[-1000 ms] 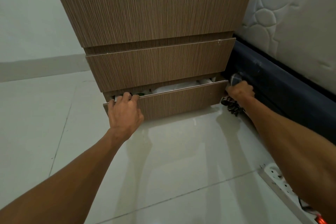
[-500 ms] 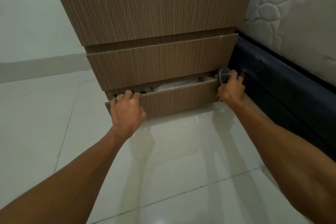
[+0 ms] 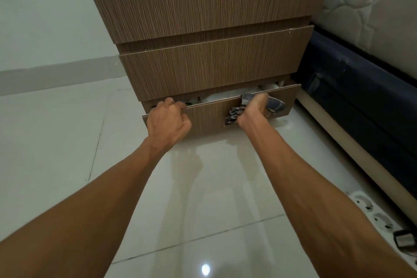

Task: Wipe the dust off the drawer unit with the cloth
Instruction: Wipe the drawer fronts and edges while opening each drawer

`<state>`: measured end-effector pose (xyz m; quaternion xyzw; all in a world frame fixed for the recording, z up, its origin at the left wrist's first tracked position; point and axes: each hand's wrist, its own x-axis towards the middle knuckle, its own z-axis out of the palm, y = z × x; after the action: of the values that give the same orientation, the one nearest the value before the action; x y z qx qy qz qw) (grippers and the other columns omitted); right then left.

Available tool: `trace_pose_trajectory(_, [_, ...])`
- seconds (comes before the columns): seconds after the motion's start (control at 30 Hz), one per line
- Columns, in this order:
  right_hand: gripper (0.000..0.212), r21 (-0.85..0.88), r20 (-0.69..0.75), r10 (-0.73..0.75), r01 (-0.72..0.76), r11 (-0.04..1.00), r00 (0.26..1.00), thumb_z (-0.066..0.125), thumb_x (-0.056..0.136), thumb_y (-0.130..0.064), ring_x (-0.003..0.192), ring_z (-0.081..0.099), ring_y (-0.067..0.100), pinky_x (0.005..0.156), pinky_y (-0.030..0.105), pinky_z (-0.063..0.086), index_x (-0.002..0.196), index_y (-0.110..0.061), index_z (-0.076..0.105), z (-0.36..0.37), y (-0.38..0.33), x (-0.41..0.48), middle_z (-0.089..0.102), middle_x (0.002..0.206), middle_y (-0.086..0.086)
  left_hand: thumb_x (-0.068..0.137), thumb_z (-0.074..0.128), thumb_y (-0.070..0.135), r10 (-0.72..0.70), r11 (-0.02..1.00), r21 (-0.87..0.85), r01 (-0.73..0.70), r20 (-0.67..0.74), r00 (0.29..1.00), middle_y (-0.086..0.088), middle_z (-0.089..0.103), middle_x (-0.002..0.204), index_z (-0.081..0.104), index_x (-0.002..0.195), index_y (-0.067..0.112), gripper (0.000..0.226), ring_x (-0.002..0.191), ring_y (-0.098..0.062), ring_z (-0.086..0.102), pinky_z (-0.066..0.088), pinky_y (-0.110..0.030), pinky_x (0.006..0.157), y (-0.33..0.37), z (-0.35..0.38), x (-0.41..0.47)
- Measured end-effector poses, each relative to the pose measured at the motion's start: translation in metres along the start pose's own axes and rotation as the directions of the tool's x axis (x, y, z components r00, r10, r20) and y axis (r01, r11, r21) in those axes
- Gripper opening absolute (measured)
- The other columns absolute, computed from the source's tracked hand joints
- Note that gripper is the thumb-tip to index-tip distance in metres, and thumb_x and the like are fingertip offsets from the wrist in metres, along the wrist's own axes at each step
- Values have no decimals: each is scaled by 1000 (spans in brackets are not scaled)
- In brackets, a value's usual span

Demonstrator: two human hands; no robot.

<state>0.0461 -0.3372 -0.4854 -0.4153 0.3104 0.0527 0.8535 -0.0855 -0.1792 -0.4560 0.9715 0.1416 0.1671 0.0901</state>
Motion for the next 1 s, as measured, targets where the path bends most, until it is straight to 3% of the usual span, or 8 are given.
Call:
trace_pose_trajectory(0.1, [15,27,59,78,-79,996,995,45,87,-25,84,59,23,95,52,53,98,-17,38,9,26,-16,56,94,9,83,42,11,-7,996,-92,16,94,996,-10,63,119,67,118,18,44,101,-30,57,46,-38,82,-2,-11,6])
trace_pose_trajectory(0.2, [20,15,191,198,-205,979,961,42,83,-24,93,64,29,98,59,48,100,-16,50,17,51,-31,62,98,12,86,38,9,-28,985,-162,61,194,981,-9,65,119,70,113,20,43,95,-27,58,45,-35,81,-3,-24,13])
trace_pose_trajectory(0.27, [23,40,254,277,-296,954,927,41,81,-22,102,66,34,98,61,46,97,-16,57,21,66,-43,67,106,15,90,34,11,-31,983,-169,74,246,969,-7,61,129,69,116,22,45,110,-28,56,43,-35,90,-5,-29,19])
trace_pose_trajectory(0.43, [38,4,380,405,-440,898,831,27,97,-22,108,57,39,94,51,45,104,-9,62,24,97,-79,62,116,22,98,32,25,46,994,-109,-4,386,921,0,61,132,69,115,27,41,119,-22,52,38,-32,89,-18,-27,33])
trace_pose_trajectory(0.53, [41,-42,403,450,-475,879,797,25,98,-19,98,56,36,85,49,45,117,-7,60,27,122,-89,59,115,21,94,32,33,47,991,-137,8,397,917,3,63,126,70,110,26,42,116,-20,54,37,-31,87,-21,-30,33])
trace_pose_trajectory(0.63, [43,-118,422,512,-515,849,748,28,98,-12,117,56,37,104,51,44,129,-1,56,25,159,-102,59,127,22,96,35,26,31,980,-191,52,405,914,-4,63,124,71,109,16,39,111,-24,55,39,-37,91,-15,-35,28])
trace_pose_trajectory(0.77, [38,-178,397,603,-586,791,692,26,98,-10,92,62,32,105,48,45,101,1,62,14,193,-119,63,104,21,90,36,13,17,975,-212,68,375,927,-18,63,119,68,107,3,37,103,-31,56,41,-40,88,-9,-37,21])
trace_pose_trajectory(1.0, [48,-129,429,519,-519,845,739,23,100,-19,134,42,43,111,57,34,136,-4,50,18,129,-81,49,140,24,96,40,27,54,993,-112,-24,268,962,-17,59,96,60,91,-1,35,86,-31,58,46,-39,73,-9,-23,18])
